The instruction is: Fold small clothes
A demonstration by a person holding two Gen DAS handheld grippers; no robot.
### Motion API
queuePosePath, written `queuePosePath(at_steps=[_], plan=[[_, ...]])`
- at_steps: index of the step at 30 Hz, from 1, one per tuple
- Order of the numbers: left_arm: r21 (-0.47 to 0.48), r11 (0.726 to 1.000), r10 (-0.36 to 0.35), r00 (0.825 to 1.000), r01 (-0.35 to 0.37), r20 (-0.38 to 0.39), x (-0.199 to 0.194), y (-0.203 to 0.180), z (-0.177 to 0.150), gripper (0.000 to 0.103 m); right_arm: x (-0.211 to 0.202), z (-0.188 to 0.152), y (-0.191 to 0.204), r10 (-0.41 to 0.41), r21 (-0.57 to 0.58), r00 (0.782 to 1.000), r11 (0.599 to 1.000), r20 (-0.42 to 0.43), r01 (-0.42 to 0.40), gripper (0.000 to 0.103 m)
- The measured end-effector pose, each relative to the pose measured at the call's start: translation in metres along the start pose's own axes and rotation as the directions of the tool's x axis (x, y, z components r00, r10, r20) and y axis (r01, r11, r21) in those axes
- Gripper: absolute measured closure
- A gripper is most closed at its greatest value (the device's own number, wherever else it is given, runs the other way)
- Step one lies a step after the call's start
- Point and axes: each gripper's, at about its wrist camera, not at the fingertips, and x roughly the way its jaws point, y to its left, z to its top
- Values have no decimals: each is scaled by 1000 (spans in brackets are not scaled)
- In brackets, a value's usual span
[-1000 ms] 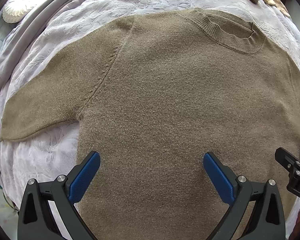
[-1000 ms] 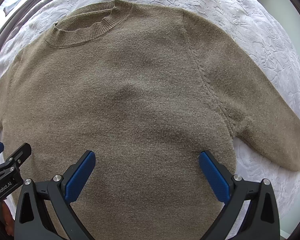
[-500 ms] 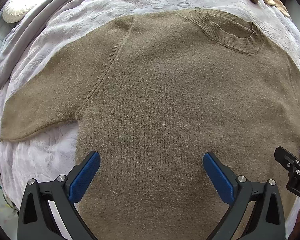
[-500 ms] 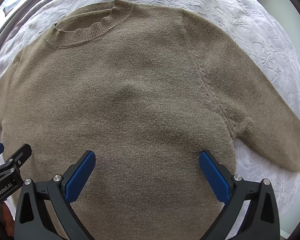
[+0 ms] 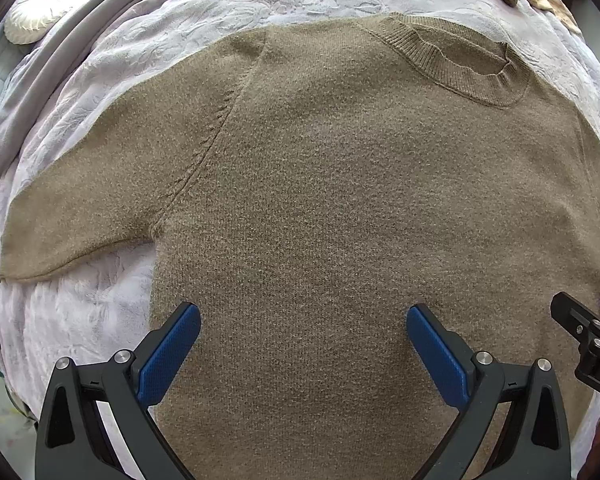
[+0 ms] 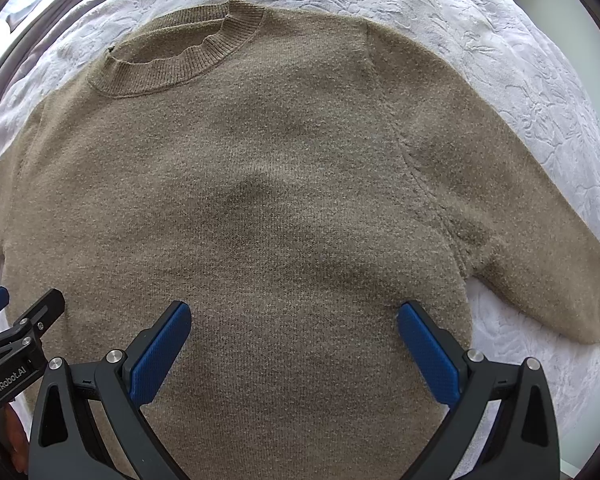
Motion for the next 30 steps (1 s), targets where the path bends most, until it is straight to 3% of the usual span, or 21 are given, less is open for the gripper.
queuePosePath(at_steps=[8,30], plan=[[-1,1000,8,999,-8,-35,0,0,-3,0,-2,-1,-1,-7,-1,1000,1000,-4,7,0],[-15,1000,-9,1000,9,-7,-5,23,-9,0,-10,-5,-1,17,-5,999,1000,36,-17,0]])
